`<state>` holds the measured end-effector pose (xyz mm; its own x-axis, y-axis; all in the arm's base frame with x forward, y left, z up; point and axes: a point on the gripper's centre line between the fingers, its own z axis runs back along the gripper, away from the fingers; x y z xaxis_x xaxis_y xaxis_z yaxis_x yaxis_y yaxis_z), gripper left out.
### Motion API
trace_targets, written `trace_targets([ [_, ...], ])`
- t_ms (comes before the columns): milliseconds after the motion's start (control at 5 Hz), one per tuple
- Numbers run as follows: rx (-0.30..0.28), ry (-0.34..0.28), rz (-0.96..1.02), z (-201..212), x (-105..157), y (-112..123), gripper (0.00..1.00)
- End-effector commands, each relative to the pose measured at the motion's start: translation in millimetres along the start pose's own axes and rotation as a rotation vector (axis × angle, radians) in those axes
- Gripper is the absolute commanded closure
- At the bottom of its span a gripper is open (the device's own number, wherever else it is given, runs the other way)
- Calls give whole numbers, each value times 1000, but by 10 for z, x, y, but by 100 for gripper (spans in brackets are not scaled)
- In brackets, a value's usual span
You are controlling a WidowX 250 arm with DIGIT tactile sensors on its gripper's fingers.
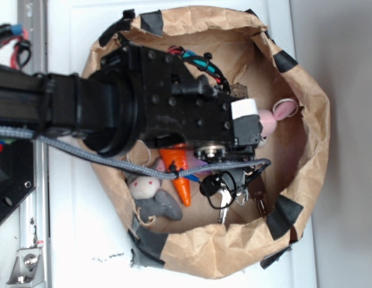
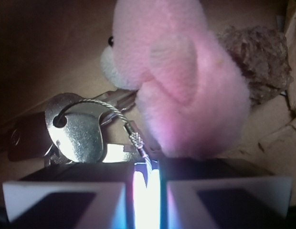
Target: Grab the silver keys.
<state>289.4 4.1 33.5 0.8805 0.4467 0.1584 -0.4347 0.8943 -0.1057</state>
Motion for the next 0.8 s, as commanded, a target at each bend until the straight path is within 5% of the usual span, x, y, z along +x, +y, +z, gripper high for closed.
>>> trace_targets([
  [0,-86,-36,-87,263,-53,-49,100],
  [600,-115,-29,-96,356,-33,-60,100],
])
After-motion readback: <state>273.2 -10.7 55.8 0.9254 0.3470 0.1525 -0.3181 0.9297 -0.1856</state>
